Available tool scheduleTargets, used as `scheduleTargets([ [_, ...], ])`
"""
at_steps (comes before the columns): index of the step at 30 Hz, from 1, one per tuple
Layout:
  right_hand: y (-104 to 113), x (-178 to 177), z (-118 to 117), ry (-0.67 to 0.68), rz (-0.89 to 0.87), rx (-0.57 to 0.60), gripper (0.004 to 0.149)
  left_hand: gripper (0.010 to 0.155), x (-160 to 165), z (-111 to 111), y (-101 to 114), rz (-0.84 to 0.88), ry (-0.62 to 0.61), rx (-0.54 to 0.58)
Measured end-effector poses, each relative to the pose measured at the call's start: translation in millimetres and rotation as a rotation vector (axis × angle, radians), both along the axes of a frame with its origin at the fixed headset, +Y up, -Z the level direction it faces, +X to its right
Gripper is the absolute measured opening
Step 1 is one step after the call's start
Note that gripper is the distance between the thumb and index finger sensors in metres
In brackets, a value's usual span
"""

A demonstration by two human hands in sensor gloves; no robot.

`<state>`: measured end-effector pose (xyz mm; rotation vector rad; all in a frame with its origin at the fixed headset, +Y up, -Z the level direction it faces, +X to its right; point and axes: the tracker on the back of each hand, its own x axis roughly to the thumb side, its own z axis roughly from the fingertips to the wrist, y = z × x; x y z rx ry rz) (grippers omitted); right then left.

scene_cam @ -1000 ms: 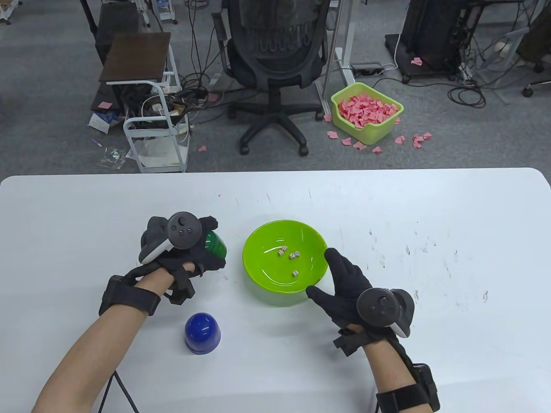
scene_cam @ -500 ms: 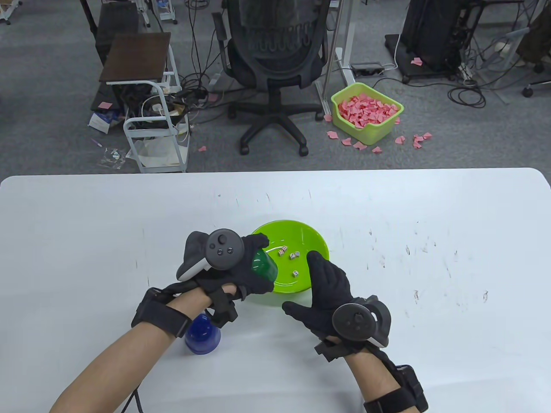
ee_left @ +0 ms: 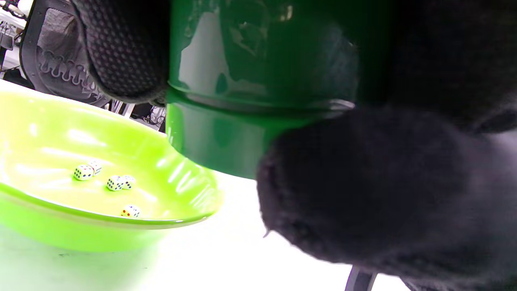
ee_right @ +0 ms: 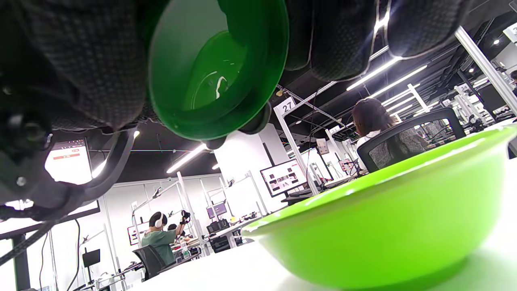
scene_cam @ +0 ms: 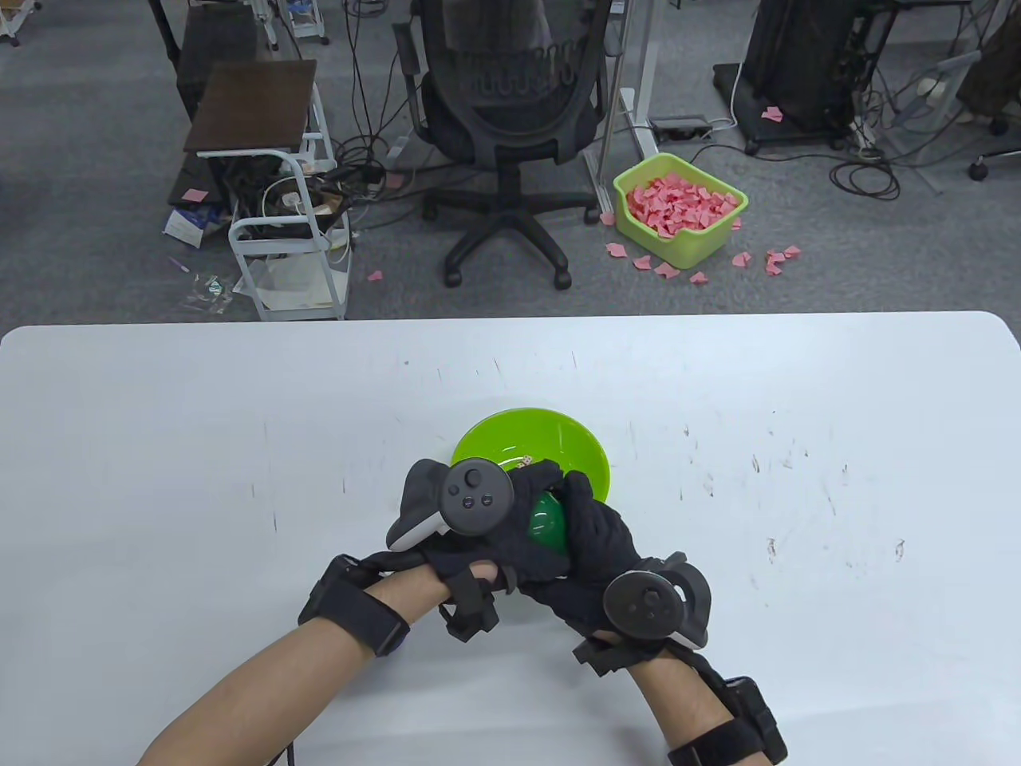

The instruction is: Pour dice into bowl

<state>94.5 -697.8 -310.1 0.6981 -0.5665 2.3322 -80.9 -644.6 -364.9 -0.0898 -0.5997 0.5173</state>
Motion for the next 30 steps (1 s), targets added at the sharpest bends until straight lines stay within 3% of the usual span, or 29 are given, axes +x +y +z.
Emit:
scheduleTargets([
  [9,-2,0,-4,0.036,-0.098,-0.095,0.117,0.107,-2,-4,3,-0.08,-0.136,-0.276],
  [17,-9,2,-8,0.061,-0.166,-0.177,0.117,0.103,-11,-6,22,-0.139,-0.167,-0.137],
  [22,-13,5,-11,0.052,-0.153,-0.195,0.116,0.1,-32,-15,37,-0.042,-0.114,-0.133],
  [30,-12,15,-14,0.024,-0.169,-0.191,0.116,0.096,-78,-36,41,-0.088,0.013,-0.083],
])
